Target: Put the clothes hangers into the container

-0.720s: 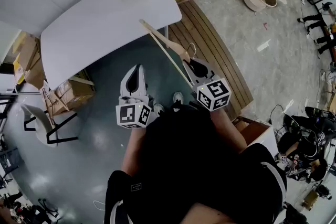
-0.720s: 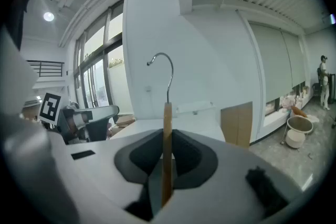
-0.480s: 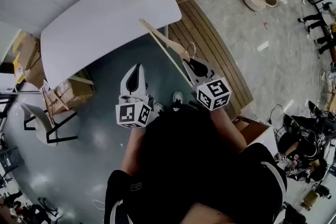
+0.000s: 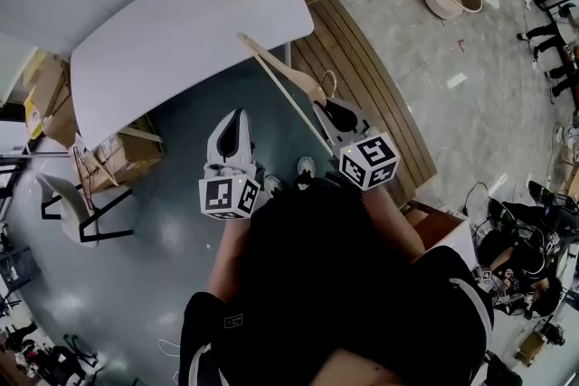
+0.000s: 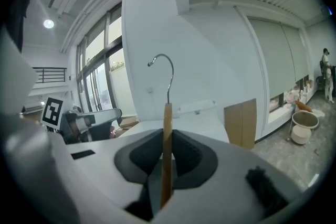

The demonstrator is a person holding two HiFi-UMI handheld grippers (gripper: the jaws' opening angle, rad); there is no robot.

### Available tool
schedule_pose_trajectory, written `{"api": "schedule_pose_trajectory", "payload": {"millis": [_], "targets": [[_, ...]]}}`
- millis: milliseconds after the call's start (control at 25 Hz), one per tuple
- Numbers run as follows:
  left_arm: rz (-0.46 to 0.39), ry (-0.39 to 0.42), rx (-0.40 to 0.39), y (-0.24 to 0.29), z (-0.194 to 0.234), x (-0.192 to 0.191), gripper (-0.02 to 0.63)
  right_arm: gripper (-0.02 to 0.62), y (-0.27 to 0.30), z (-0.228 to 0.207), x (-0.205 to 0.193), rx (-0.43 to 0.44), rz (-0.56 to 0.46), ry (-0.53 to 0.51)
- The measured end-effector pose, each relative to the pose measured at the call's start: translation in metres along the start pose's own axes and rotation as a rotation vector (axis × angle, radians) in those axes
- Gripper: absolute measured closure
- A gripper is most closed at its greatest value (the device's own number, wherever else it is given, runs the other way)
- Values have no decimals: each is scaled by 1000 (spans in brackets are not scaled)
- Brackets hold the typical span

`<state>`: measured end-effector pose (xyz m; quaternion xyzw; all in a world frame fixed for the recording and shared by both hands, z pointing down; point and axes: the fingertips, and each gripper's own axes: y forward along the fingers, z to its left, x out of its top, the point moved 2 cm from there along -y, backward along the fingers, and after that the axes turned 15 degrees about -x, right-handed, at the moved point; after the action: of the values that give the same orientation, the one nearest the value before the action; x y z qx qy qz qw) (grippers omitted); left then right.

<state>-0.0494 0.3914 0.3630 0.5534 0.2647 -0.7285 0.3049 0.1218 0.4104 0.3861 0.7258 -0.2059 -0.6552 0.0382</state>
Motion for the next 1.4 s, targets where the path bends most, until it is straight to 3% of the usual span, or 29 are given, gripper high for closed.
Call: {"api": "schedule_pose_trajectory", "payload": {"millis": [920, 1400], "targets": [[20, 34, 105, 38, -27, -5, 600, 534, 13, -61, 5, 97, 5, 22], [-14, 37, 124, 62, 31, 7, 600, 534, 66, -55, 16, 101, 7, 6]]}}
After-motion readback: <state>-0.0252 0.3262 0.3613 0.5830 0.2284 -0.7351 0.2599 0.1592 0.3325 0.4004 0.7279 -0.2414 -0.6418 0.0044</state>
